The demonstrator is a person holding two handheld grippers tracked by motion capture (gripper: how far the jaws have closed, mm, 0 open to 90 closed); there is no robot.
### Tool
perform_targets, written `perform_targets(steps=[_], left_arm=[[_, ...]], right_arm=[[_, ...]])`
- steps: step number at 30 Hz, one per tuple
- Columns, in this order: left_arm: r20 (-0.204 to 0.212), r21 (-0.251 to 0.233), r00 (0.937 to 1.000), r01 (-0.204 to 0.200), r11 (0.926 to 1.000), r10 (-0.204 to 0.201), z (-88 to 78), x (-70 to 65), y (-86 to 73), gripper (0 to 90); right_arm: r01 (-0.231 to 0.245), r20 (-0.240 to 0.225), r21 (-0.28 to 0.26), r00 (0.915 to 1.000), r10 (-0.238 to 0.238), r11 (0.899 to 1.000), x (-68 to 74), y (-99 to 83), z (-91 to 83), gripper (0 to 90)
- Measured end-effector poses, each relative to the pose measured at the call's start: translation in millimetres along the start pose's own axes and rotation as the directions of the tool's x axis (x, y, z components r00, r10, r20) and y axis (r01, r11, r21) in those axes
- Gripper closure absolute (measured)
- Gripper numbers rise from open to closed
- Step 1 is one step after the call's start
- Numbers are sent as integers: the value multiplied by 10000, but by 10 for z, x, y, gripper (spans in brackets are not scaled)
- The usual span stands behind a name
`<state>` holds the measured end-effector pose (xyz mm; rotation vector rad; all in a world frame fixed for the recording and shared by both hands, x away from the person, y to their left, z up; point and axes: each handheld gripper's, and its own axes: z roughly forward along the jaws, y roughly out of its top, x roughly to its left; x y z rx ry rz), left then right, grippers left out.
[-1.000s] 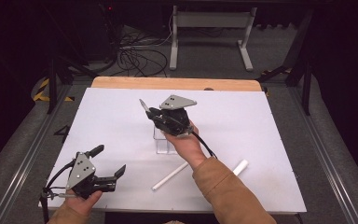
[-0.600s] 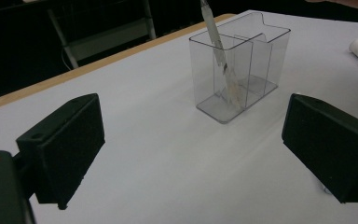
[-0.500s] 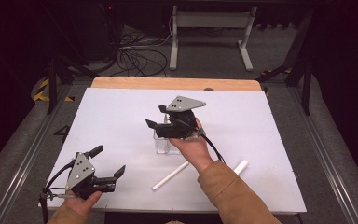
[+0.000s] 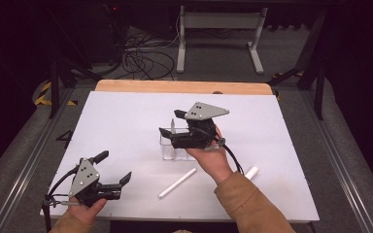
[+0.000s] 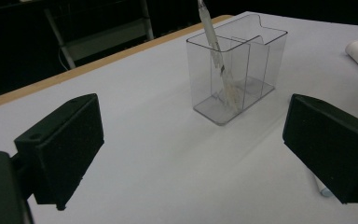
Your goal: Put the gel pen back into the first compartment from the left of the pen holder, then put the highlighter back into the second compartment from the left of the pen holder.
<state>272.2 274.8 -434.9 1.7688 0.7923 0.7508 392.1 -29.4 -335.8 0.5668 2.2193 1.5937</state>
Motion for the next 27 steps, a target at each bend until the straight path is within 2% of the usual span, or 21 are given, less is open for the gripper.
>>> perform_targets(steps=[6,12,14,19,25,27], left_arm=[[46,49,9998,196,9998,-197,-2,-2,9,54],[202,56,9992,331,9994,-332,4,-19,43,46],[238,10,9988,421,9991,-421,3,-24,51,45],[158,-26,9993,325,9995,-325,5,-45,73,55],[424,19,9976,548,9985,-548,23,-53,111,56],[486,56,9977,475,9989,-477,31,-50,127,58]], right_arm=[[130,-160,-59,9998,-131,9999,-12,8,-79,206],[215,-315,-105,9993,-218,9997,-49,-9,-274,149],[289,-235,-122,9993,-292,9995,-57,-46,-365,145],[385,-81,-94,9992,-386,9992,-78,-169,-571,143],[451,50,-1,9990,-451,9990,-108,-335,-796,135],[433,92,50,9990,-434,9990,-121,-390,-862,126]])
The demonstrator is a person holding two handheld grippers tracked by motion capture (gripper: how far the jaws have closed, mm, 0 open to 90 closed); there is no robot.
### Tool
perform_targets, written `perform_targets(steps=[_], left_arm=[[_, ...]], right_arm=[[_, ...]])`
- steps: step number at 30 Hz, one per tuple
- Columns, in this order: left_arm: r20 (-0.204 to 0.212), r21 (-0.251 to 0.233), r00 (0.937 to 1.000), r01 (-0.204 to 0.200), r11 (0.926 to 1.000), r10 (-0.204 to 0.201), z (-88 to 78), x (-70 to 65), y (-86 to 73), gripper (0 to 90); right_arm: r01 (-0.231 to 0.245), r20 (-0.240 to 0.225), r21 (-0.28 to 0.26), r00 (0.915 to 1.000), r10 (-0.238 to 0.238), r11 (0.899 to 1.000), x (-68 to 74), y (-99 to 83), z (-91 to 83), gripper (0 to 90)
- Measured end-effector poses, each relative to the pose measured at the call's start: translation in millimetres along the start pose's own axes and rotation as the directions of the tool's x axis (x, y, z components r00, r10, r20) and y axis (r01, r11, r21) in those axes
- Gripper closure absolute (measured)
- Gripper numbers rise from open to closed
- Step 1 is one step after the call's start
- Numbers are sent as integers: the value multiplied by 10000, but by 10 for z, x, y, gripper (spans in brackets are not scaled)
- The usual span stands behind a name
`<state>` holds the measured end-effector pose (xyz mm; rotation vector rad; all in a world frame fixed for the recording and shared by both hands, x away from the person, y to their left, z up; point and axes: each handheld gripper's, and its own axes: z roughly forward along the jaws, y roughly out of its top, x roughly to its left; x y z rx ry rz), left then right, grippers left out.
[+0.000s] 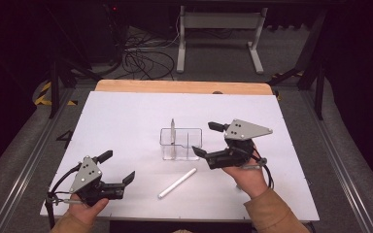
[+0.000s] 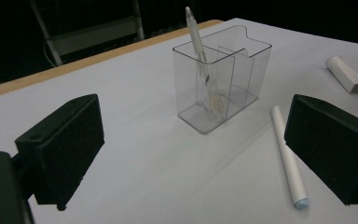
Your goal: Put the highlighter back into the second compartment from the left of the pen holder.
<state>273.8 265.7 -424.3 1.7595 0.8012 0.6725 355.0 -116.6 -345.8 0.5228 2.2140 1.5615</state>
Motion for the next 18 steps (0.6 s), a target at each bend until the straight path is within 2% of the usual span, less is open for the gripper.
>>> perform_targets(steps=[8,12,15,18], left_arm=[[92,158,9999,-76,9998,75,26,-30,55,76],[-92,423,9998,-199,9989,203,60,-32,73,91],[92,357,9999,41,9994,-44,71,-21,87,88],[121,375,9999,0,9993,-5,77,-17,111,87]], right_arm=[[-230,301,-157,9993,235,9996,-56,-246,-268,102],[-362,457,-210,9983,372,9991,-92,-392,-368,90],[-493,578,-187,9971,504,9986,-121,-506,-431,82],[-640,632,-220,9959,652,9977,-143,-619,-495,72]])
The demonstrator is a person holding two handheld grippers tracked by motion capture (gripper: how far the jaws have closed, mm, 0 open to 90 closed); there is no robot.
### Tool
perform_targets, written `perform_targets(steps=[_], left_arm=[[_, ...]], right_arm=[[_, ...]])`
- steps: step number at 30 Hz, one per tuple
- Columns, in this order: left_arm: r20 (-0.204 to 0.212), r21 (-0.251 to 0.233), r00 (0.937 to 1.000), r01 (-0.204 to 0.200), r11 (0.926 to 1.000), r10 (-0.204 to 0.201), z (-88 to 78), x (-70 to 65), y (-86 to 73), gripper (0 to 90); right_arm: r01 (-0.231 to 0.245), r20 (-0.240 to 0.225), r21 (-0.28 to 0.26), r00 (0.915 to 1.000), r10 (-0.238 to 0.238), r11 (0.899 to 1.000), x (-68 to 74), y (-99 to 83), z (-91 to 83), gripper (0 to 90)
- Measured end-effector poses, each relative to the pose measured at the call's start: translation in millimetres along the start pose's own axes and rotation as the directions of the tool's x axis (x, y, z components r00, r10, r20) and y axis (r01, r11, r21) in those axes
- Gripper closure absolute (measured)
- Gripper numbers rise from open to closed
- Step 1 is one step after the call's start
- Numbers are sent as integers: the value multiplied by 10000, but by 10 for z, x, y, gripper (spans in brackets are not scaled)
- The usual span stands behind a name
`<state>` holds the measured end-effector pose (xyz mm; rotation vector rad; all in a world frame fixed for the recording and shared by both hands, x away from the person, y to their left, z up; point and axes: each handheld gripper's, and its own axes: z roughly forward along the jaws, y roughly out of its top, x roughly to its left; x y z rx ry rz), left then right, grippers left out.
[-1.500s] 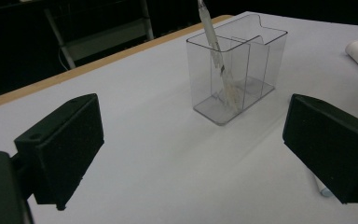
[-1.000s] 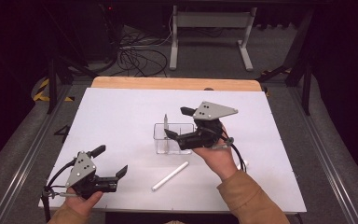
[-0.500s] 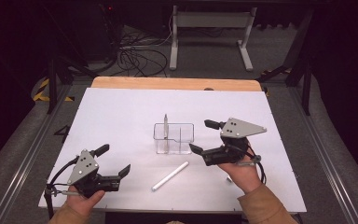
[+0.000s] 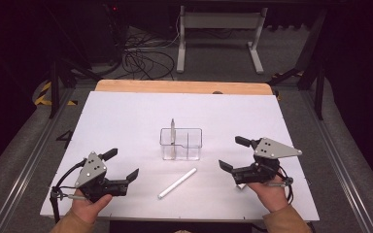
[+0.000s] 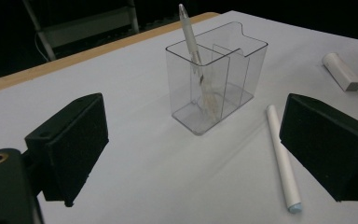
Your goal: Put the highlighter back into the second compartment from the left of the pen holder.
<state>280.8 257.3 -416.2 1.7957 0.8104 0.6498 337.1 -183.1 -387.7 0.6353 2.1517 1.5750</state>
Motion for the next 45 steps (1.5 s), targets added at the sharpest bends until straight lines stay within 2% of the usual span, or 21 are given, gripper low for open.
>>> perform_targets(steps=[4,7,10,14,17,20,24,28,34,45], left_arm=[[100,22,9999,50,10000,-50,17,0,28,87],[232,225,9992,310,9993,-315,39,21,50,88],[462,255,9972,581,9980,-593,56,47,68,87],[363,348,9986,370,9987,-383,80,29,88,84],[401,392,9980,467,9981,-482,87,13,104,74],[272,499,9980,554,9972,-569,92,-2,124,85],[67,601,9991,419,9973,-423,109,-46,135,103],[260,1210,9997,-25,9926,-7,169,-77,166,126],[634,1796,9980,-37,9837,-78,245,-101,246,120],[980,2254,9951,-368,9736,149,443,-218,385,137]], right_arm=[[-80,13,0,10000,80,10000,-24,-147,-66,58],[-152,21,99,9999,152,9998,-40,-246,-93,52],[-275,26,-24,9996,275,9996,-41,-328,-119,51],[-123,31,109,9999,123,9999,-24,-395,-112,51],[-157,19,204,9999,157,9997,-26,-415,-95,51],[-93,78,220,9999,92,9997,-19,-418,-91,54],[-97,86,215,9999,96,9997,-21,-424,-94,54],[-78,53,216,10000,76,9997,-20,-429,-91,54],[-141,43,249,9999,140,9996,-23,-432,-91,56],[-146,10,275,9999,146,9995,-21,-433,-86,59]])
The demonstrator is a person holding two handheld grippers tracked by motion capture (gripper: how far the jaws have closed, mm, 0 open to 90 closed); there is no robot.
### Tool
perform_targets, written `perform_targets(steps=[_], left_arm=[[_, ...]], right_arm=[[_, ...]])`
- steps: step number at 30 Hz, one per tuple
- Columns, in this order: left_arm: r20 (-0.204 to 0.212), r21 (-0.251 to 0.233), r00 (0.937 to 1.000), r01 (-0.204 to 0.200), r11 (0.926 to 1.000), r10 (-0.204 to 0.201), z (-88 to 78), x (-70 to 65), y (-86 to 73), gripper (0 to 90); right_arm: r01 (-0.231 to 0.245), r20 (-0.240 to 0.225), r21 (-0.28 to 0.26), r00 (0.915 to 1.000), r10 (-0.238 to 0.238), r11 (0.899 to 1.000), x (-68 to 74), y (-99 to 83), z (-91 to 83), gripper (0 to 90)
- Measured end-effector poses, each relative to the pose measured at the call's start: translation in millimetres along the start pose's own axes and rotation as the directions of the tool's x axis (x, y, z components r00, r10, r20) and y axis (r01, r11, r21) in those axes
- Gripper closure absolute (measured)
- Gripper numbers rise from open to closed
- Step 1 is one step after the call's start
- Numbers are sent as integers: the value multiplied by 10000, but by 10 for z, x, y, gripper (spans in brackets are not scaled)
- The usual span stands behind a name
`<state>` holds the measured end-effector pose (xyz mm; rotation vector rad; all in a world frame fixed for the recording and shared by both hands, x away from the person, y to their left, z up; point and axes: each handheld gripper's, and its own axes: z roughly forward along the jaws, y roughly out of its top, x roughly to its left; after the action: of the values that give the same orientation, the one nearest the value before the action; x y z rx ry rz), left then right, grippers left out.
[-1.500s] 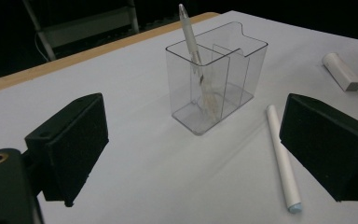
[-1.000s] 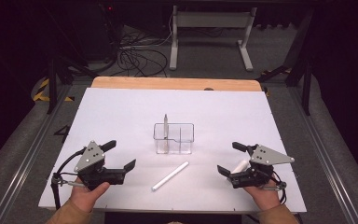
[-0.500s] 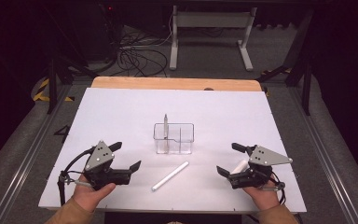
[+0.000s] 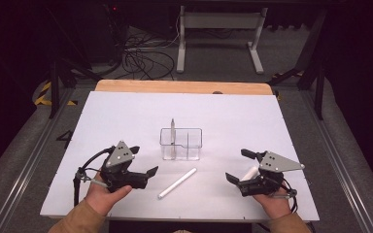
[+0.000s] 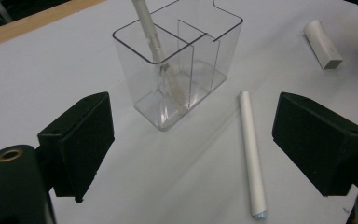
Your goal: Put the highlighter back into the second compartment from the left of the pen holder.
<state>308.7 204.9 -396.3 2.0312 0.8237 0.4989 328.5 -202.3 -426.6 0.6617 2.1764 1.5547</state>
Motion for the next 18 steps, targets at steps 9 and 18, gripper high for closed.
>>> perform_targets(steps=[9,18], left_arm=[[153,144,9996,-237,9996,235,151,-81,100,147],[462,272,9985,-313,9991,300,311,-158,184,147]], right_arm=[[-11,38,40,10000,11,10000,-1,-1,-2,61],[-2,2,121,10000,2,9999,-1,-9,12,62]])
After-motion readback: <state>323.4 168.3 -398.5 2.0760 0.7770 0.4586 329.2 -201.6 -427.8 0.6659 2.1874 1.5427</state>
